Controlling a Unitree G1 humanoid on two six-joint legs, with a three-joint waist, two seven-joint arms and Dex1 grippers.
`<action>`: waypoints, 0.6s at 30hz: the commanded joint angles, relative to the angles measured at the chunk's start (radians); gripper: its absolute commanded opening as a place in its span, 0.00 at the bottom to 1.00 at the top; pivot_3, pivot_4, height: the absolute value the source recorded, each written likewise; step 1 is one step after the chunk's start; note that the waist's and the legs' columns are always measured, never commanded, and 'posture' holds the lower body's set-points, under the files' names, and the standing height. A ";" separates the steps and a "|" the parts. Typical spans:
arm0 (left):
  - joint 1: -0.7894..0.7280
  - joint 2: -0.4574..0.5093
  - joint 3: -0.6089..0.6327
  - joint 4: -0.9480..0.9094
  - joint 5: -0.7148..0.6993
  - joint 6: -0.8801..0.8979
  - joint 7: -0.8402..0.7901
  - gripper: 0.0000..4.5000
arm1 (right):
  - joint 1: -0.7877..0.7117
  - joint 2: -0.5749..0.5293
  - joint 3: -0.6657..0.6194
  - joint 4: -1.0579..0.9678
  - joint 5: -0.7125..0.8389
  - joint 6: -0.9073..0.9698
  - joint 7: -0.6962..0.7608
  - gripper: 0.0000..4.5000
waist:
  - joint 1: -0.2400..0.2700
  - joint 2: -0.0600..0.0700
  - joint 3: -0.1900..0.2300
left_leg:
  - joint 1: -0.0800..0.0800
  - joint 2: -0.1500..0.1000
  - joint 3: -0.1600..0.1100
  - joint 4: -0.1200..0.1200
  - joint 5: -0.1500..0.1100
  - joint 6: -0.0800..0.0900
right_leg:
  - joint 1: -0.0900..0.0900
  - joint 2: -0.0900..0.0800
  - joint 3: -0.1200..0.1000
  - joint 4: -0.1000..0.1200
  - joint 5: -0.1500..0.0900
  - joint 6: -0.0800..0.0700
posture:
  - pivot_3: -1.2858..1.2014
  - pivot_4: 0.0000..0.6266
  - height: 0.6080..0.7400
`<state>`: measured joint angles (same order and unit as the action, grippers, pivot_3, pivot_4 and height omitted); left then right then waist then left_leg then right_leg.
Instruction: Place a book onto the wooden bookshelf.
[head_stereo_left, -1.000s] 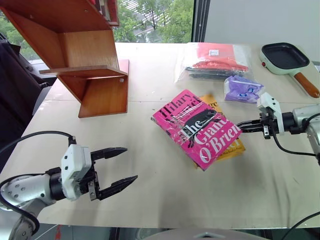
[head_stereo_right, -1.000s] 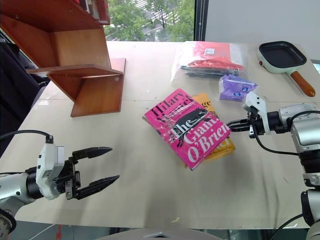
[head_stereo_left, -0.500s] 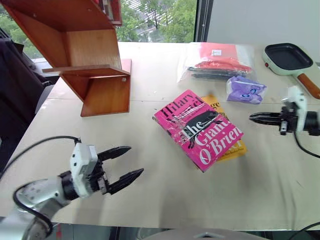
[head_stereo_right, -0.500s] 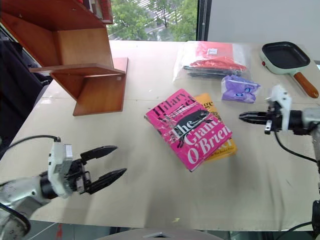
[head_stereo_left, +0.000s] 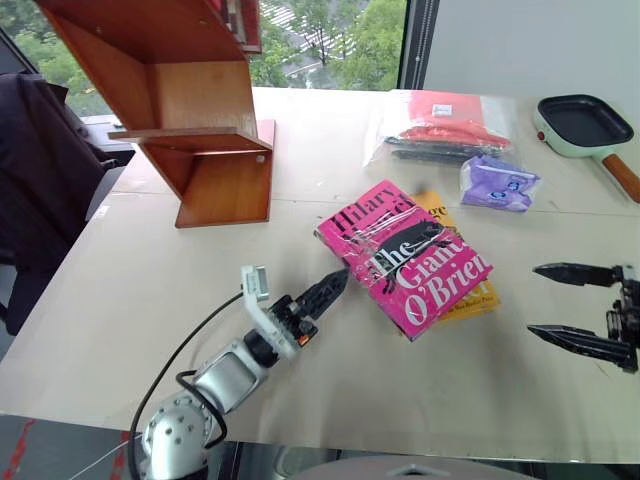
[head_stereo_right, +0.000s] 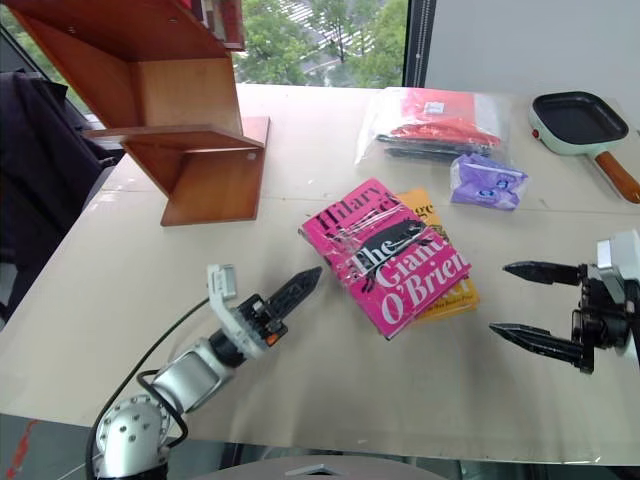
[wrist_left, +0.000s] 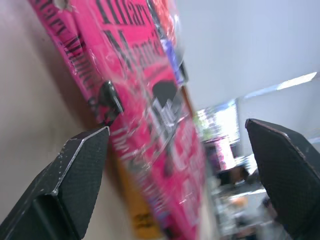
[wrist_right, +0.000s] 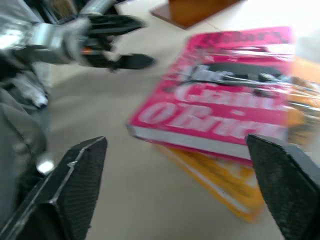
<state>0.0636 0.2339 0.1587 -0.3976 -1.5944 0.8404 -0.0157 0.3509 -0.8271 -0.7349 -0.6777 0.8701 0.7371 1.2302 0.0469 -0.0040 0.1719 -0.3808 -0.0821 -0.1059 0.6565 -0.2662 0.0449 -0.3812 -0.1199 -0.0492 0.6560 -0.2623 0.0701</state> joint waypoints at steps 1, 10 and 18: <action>-0.111 0.047 -0.012 0.159 -0.214 0.031 0.163 1.00 | 0.081 0.072 -0.073 -0.148 0.086 -0.017 -0.112 0.98 | 0.002 0.000 0.000 | 0.000 -0.001 0.000 0.001 0.000 0.000 | 0.000 0.000 0.000 0.001 0.000 0.000 | 0.52 0.24 1.00; -0.257 0.177 -0.133 0.352 -0.316 0.199 0.255 1.00 | 0.226 0.104 -0.159 -0.208 0.121 -0.071 -0.190 0.98 | -0.008 -0.003 -0.002 | 0.000 -0.003 0.002 0.008 0.000 0.001 | -0.001 0.007 0.008 0.003 0.001 0.001 | 0.52 0.24 1.00; -0.318 0.096 -0.184 0.392 -0.253 0.179 0.276 1.00 | 0.249 0.108 -0.125 -0.215 0.107 -0.131 -0.229 0.98 | -0.005 -0.004 -0.002 | 0.000 -0.003 0.002 0.008 -0.001 0.001 | -0.001 0.002 0.008 0.002 0.001 0.001 | 0.52 0.24 1.00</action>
<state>-0.2460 0.3484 -0.0069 -0.0207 -1.8751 1.0234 0.2624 0.5947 -0.7204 -0.8590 -0.8756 0.9697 0.6371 1.0111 0.0422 -0.0075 0.1694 -0.3811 -0.0851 -0.1042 0.6649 -0.2668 0.0457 -0.3822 -0.1178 -0.0409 0.6583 -0.2616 0.0709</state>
